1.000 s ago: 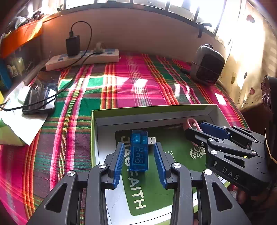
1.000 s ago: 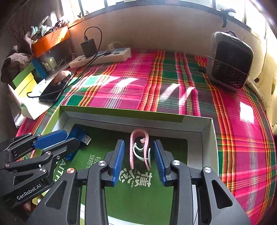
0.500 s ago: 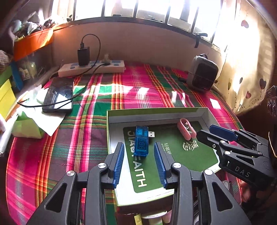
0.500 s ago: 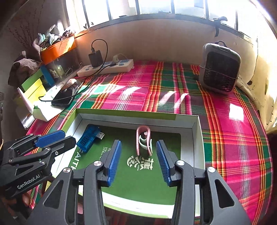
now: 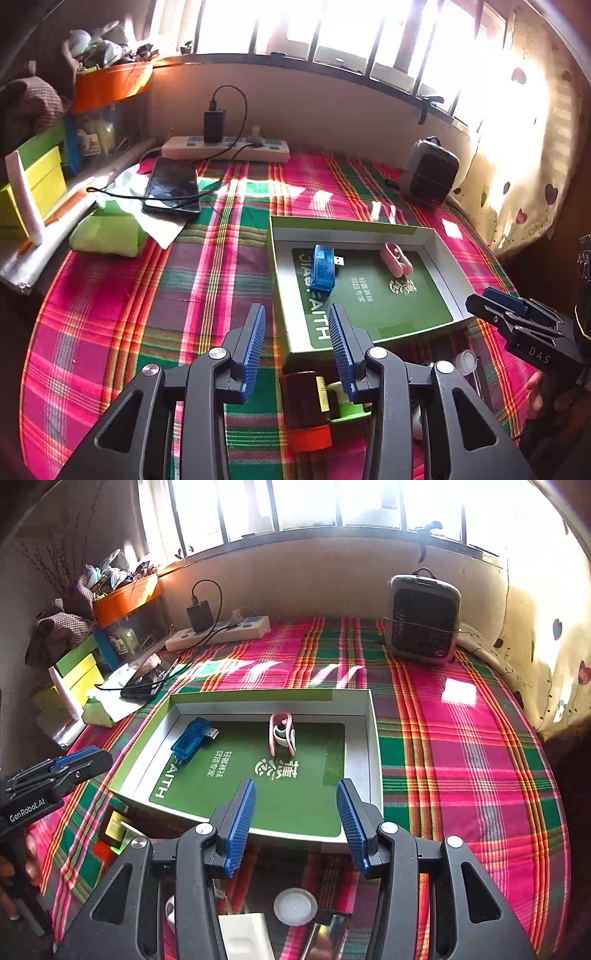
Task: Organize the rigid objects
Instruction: 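Withdraw both tools from the box toward the remaining items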
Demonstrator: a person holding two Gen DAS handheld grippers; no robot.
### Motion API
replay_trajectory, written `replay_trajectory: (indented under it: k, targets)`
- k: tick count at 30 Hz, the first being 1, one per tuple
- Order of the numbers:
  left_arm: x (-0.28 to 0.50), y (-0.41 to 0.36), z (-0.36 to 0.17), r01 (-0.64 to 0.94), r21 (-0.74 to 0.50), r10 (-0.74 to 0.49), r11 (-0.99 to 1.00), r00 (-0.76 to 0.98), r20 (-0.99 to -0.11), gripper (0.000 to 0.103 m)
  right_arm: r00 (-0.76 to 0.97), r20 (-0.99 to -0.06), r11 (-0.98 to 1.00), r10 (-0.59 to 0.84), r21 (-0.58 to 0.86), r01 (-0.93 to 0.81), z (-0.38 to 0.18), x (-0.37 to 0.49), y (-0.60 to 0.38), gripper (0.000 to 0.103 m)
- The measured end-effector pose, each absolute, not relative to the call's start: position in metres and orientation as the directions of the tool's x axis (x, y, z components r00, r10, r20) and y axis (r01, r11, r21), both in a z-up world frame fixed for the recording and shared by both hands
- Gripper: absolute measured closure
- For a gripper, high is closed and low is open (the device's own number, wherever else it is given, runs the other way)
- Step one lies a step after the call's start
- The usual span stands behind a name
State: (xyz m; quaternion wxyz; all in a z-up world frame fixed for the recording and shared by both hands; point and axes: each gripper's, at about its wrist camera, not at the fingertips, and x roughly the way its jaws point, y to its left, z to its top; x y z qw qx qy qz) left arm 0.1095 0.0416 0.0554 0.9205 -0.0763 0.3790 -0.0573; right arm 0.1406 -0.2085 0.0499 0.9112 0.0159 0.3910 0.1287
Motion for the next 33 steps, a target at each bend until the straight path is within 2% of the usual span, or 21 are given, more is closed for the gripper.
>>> replay_trajectory:
  k: [15,33]
  targets:
    - [0.069,0.059,0.034,0.020,-0.250,-0.194,0.968,0.691,-0.697,0.065,0.663,-0.720,0.979,0.206,0.154,-0.136,0.030,0.084,-0.243,0.049]
    - [0.057,0.055,0.018,0.033,-0.265,-0.220,0.964,0.657,-0.721,0.065,0.629,-0.764,0.989,0.145,0.084,-0.126,0.008,0.059,-0.235,0.049]
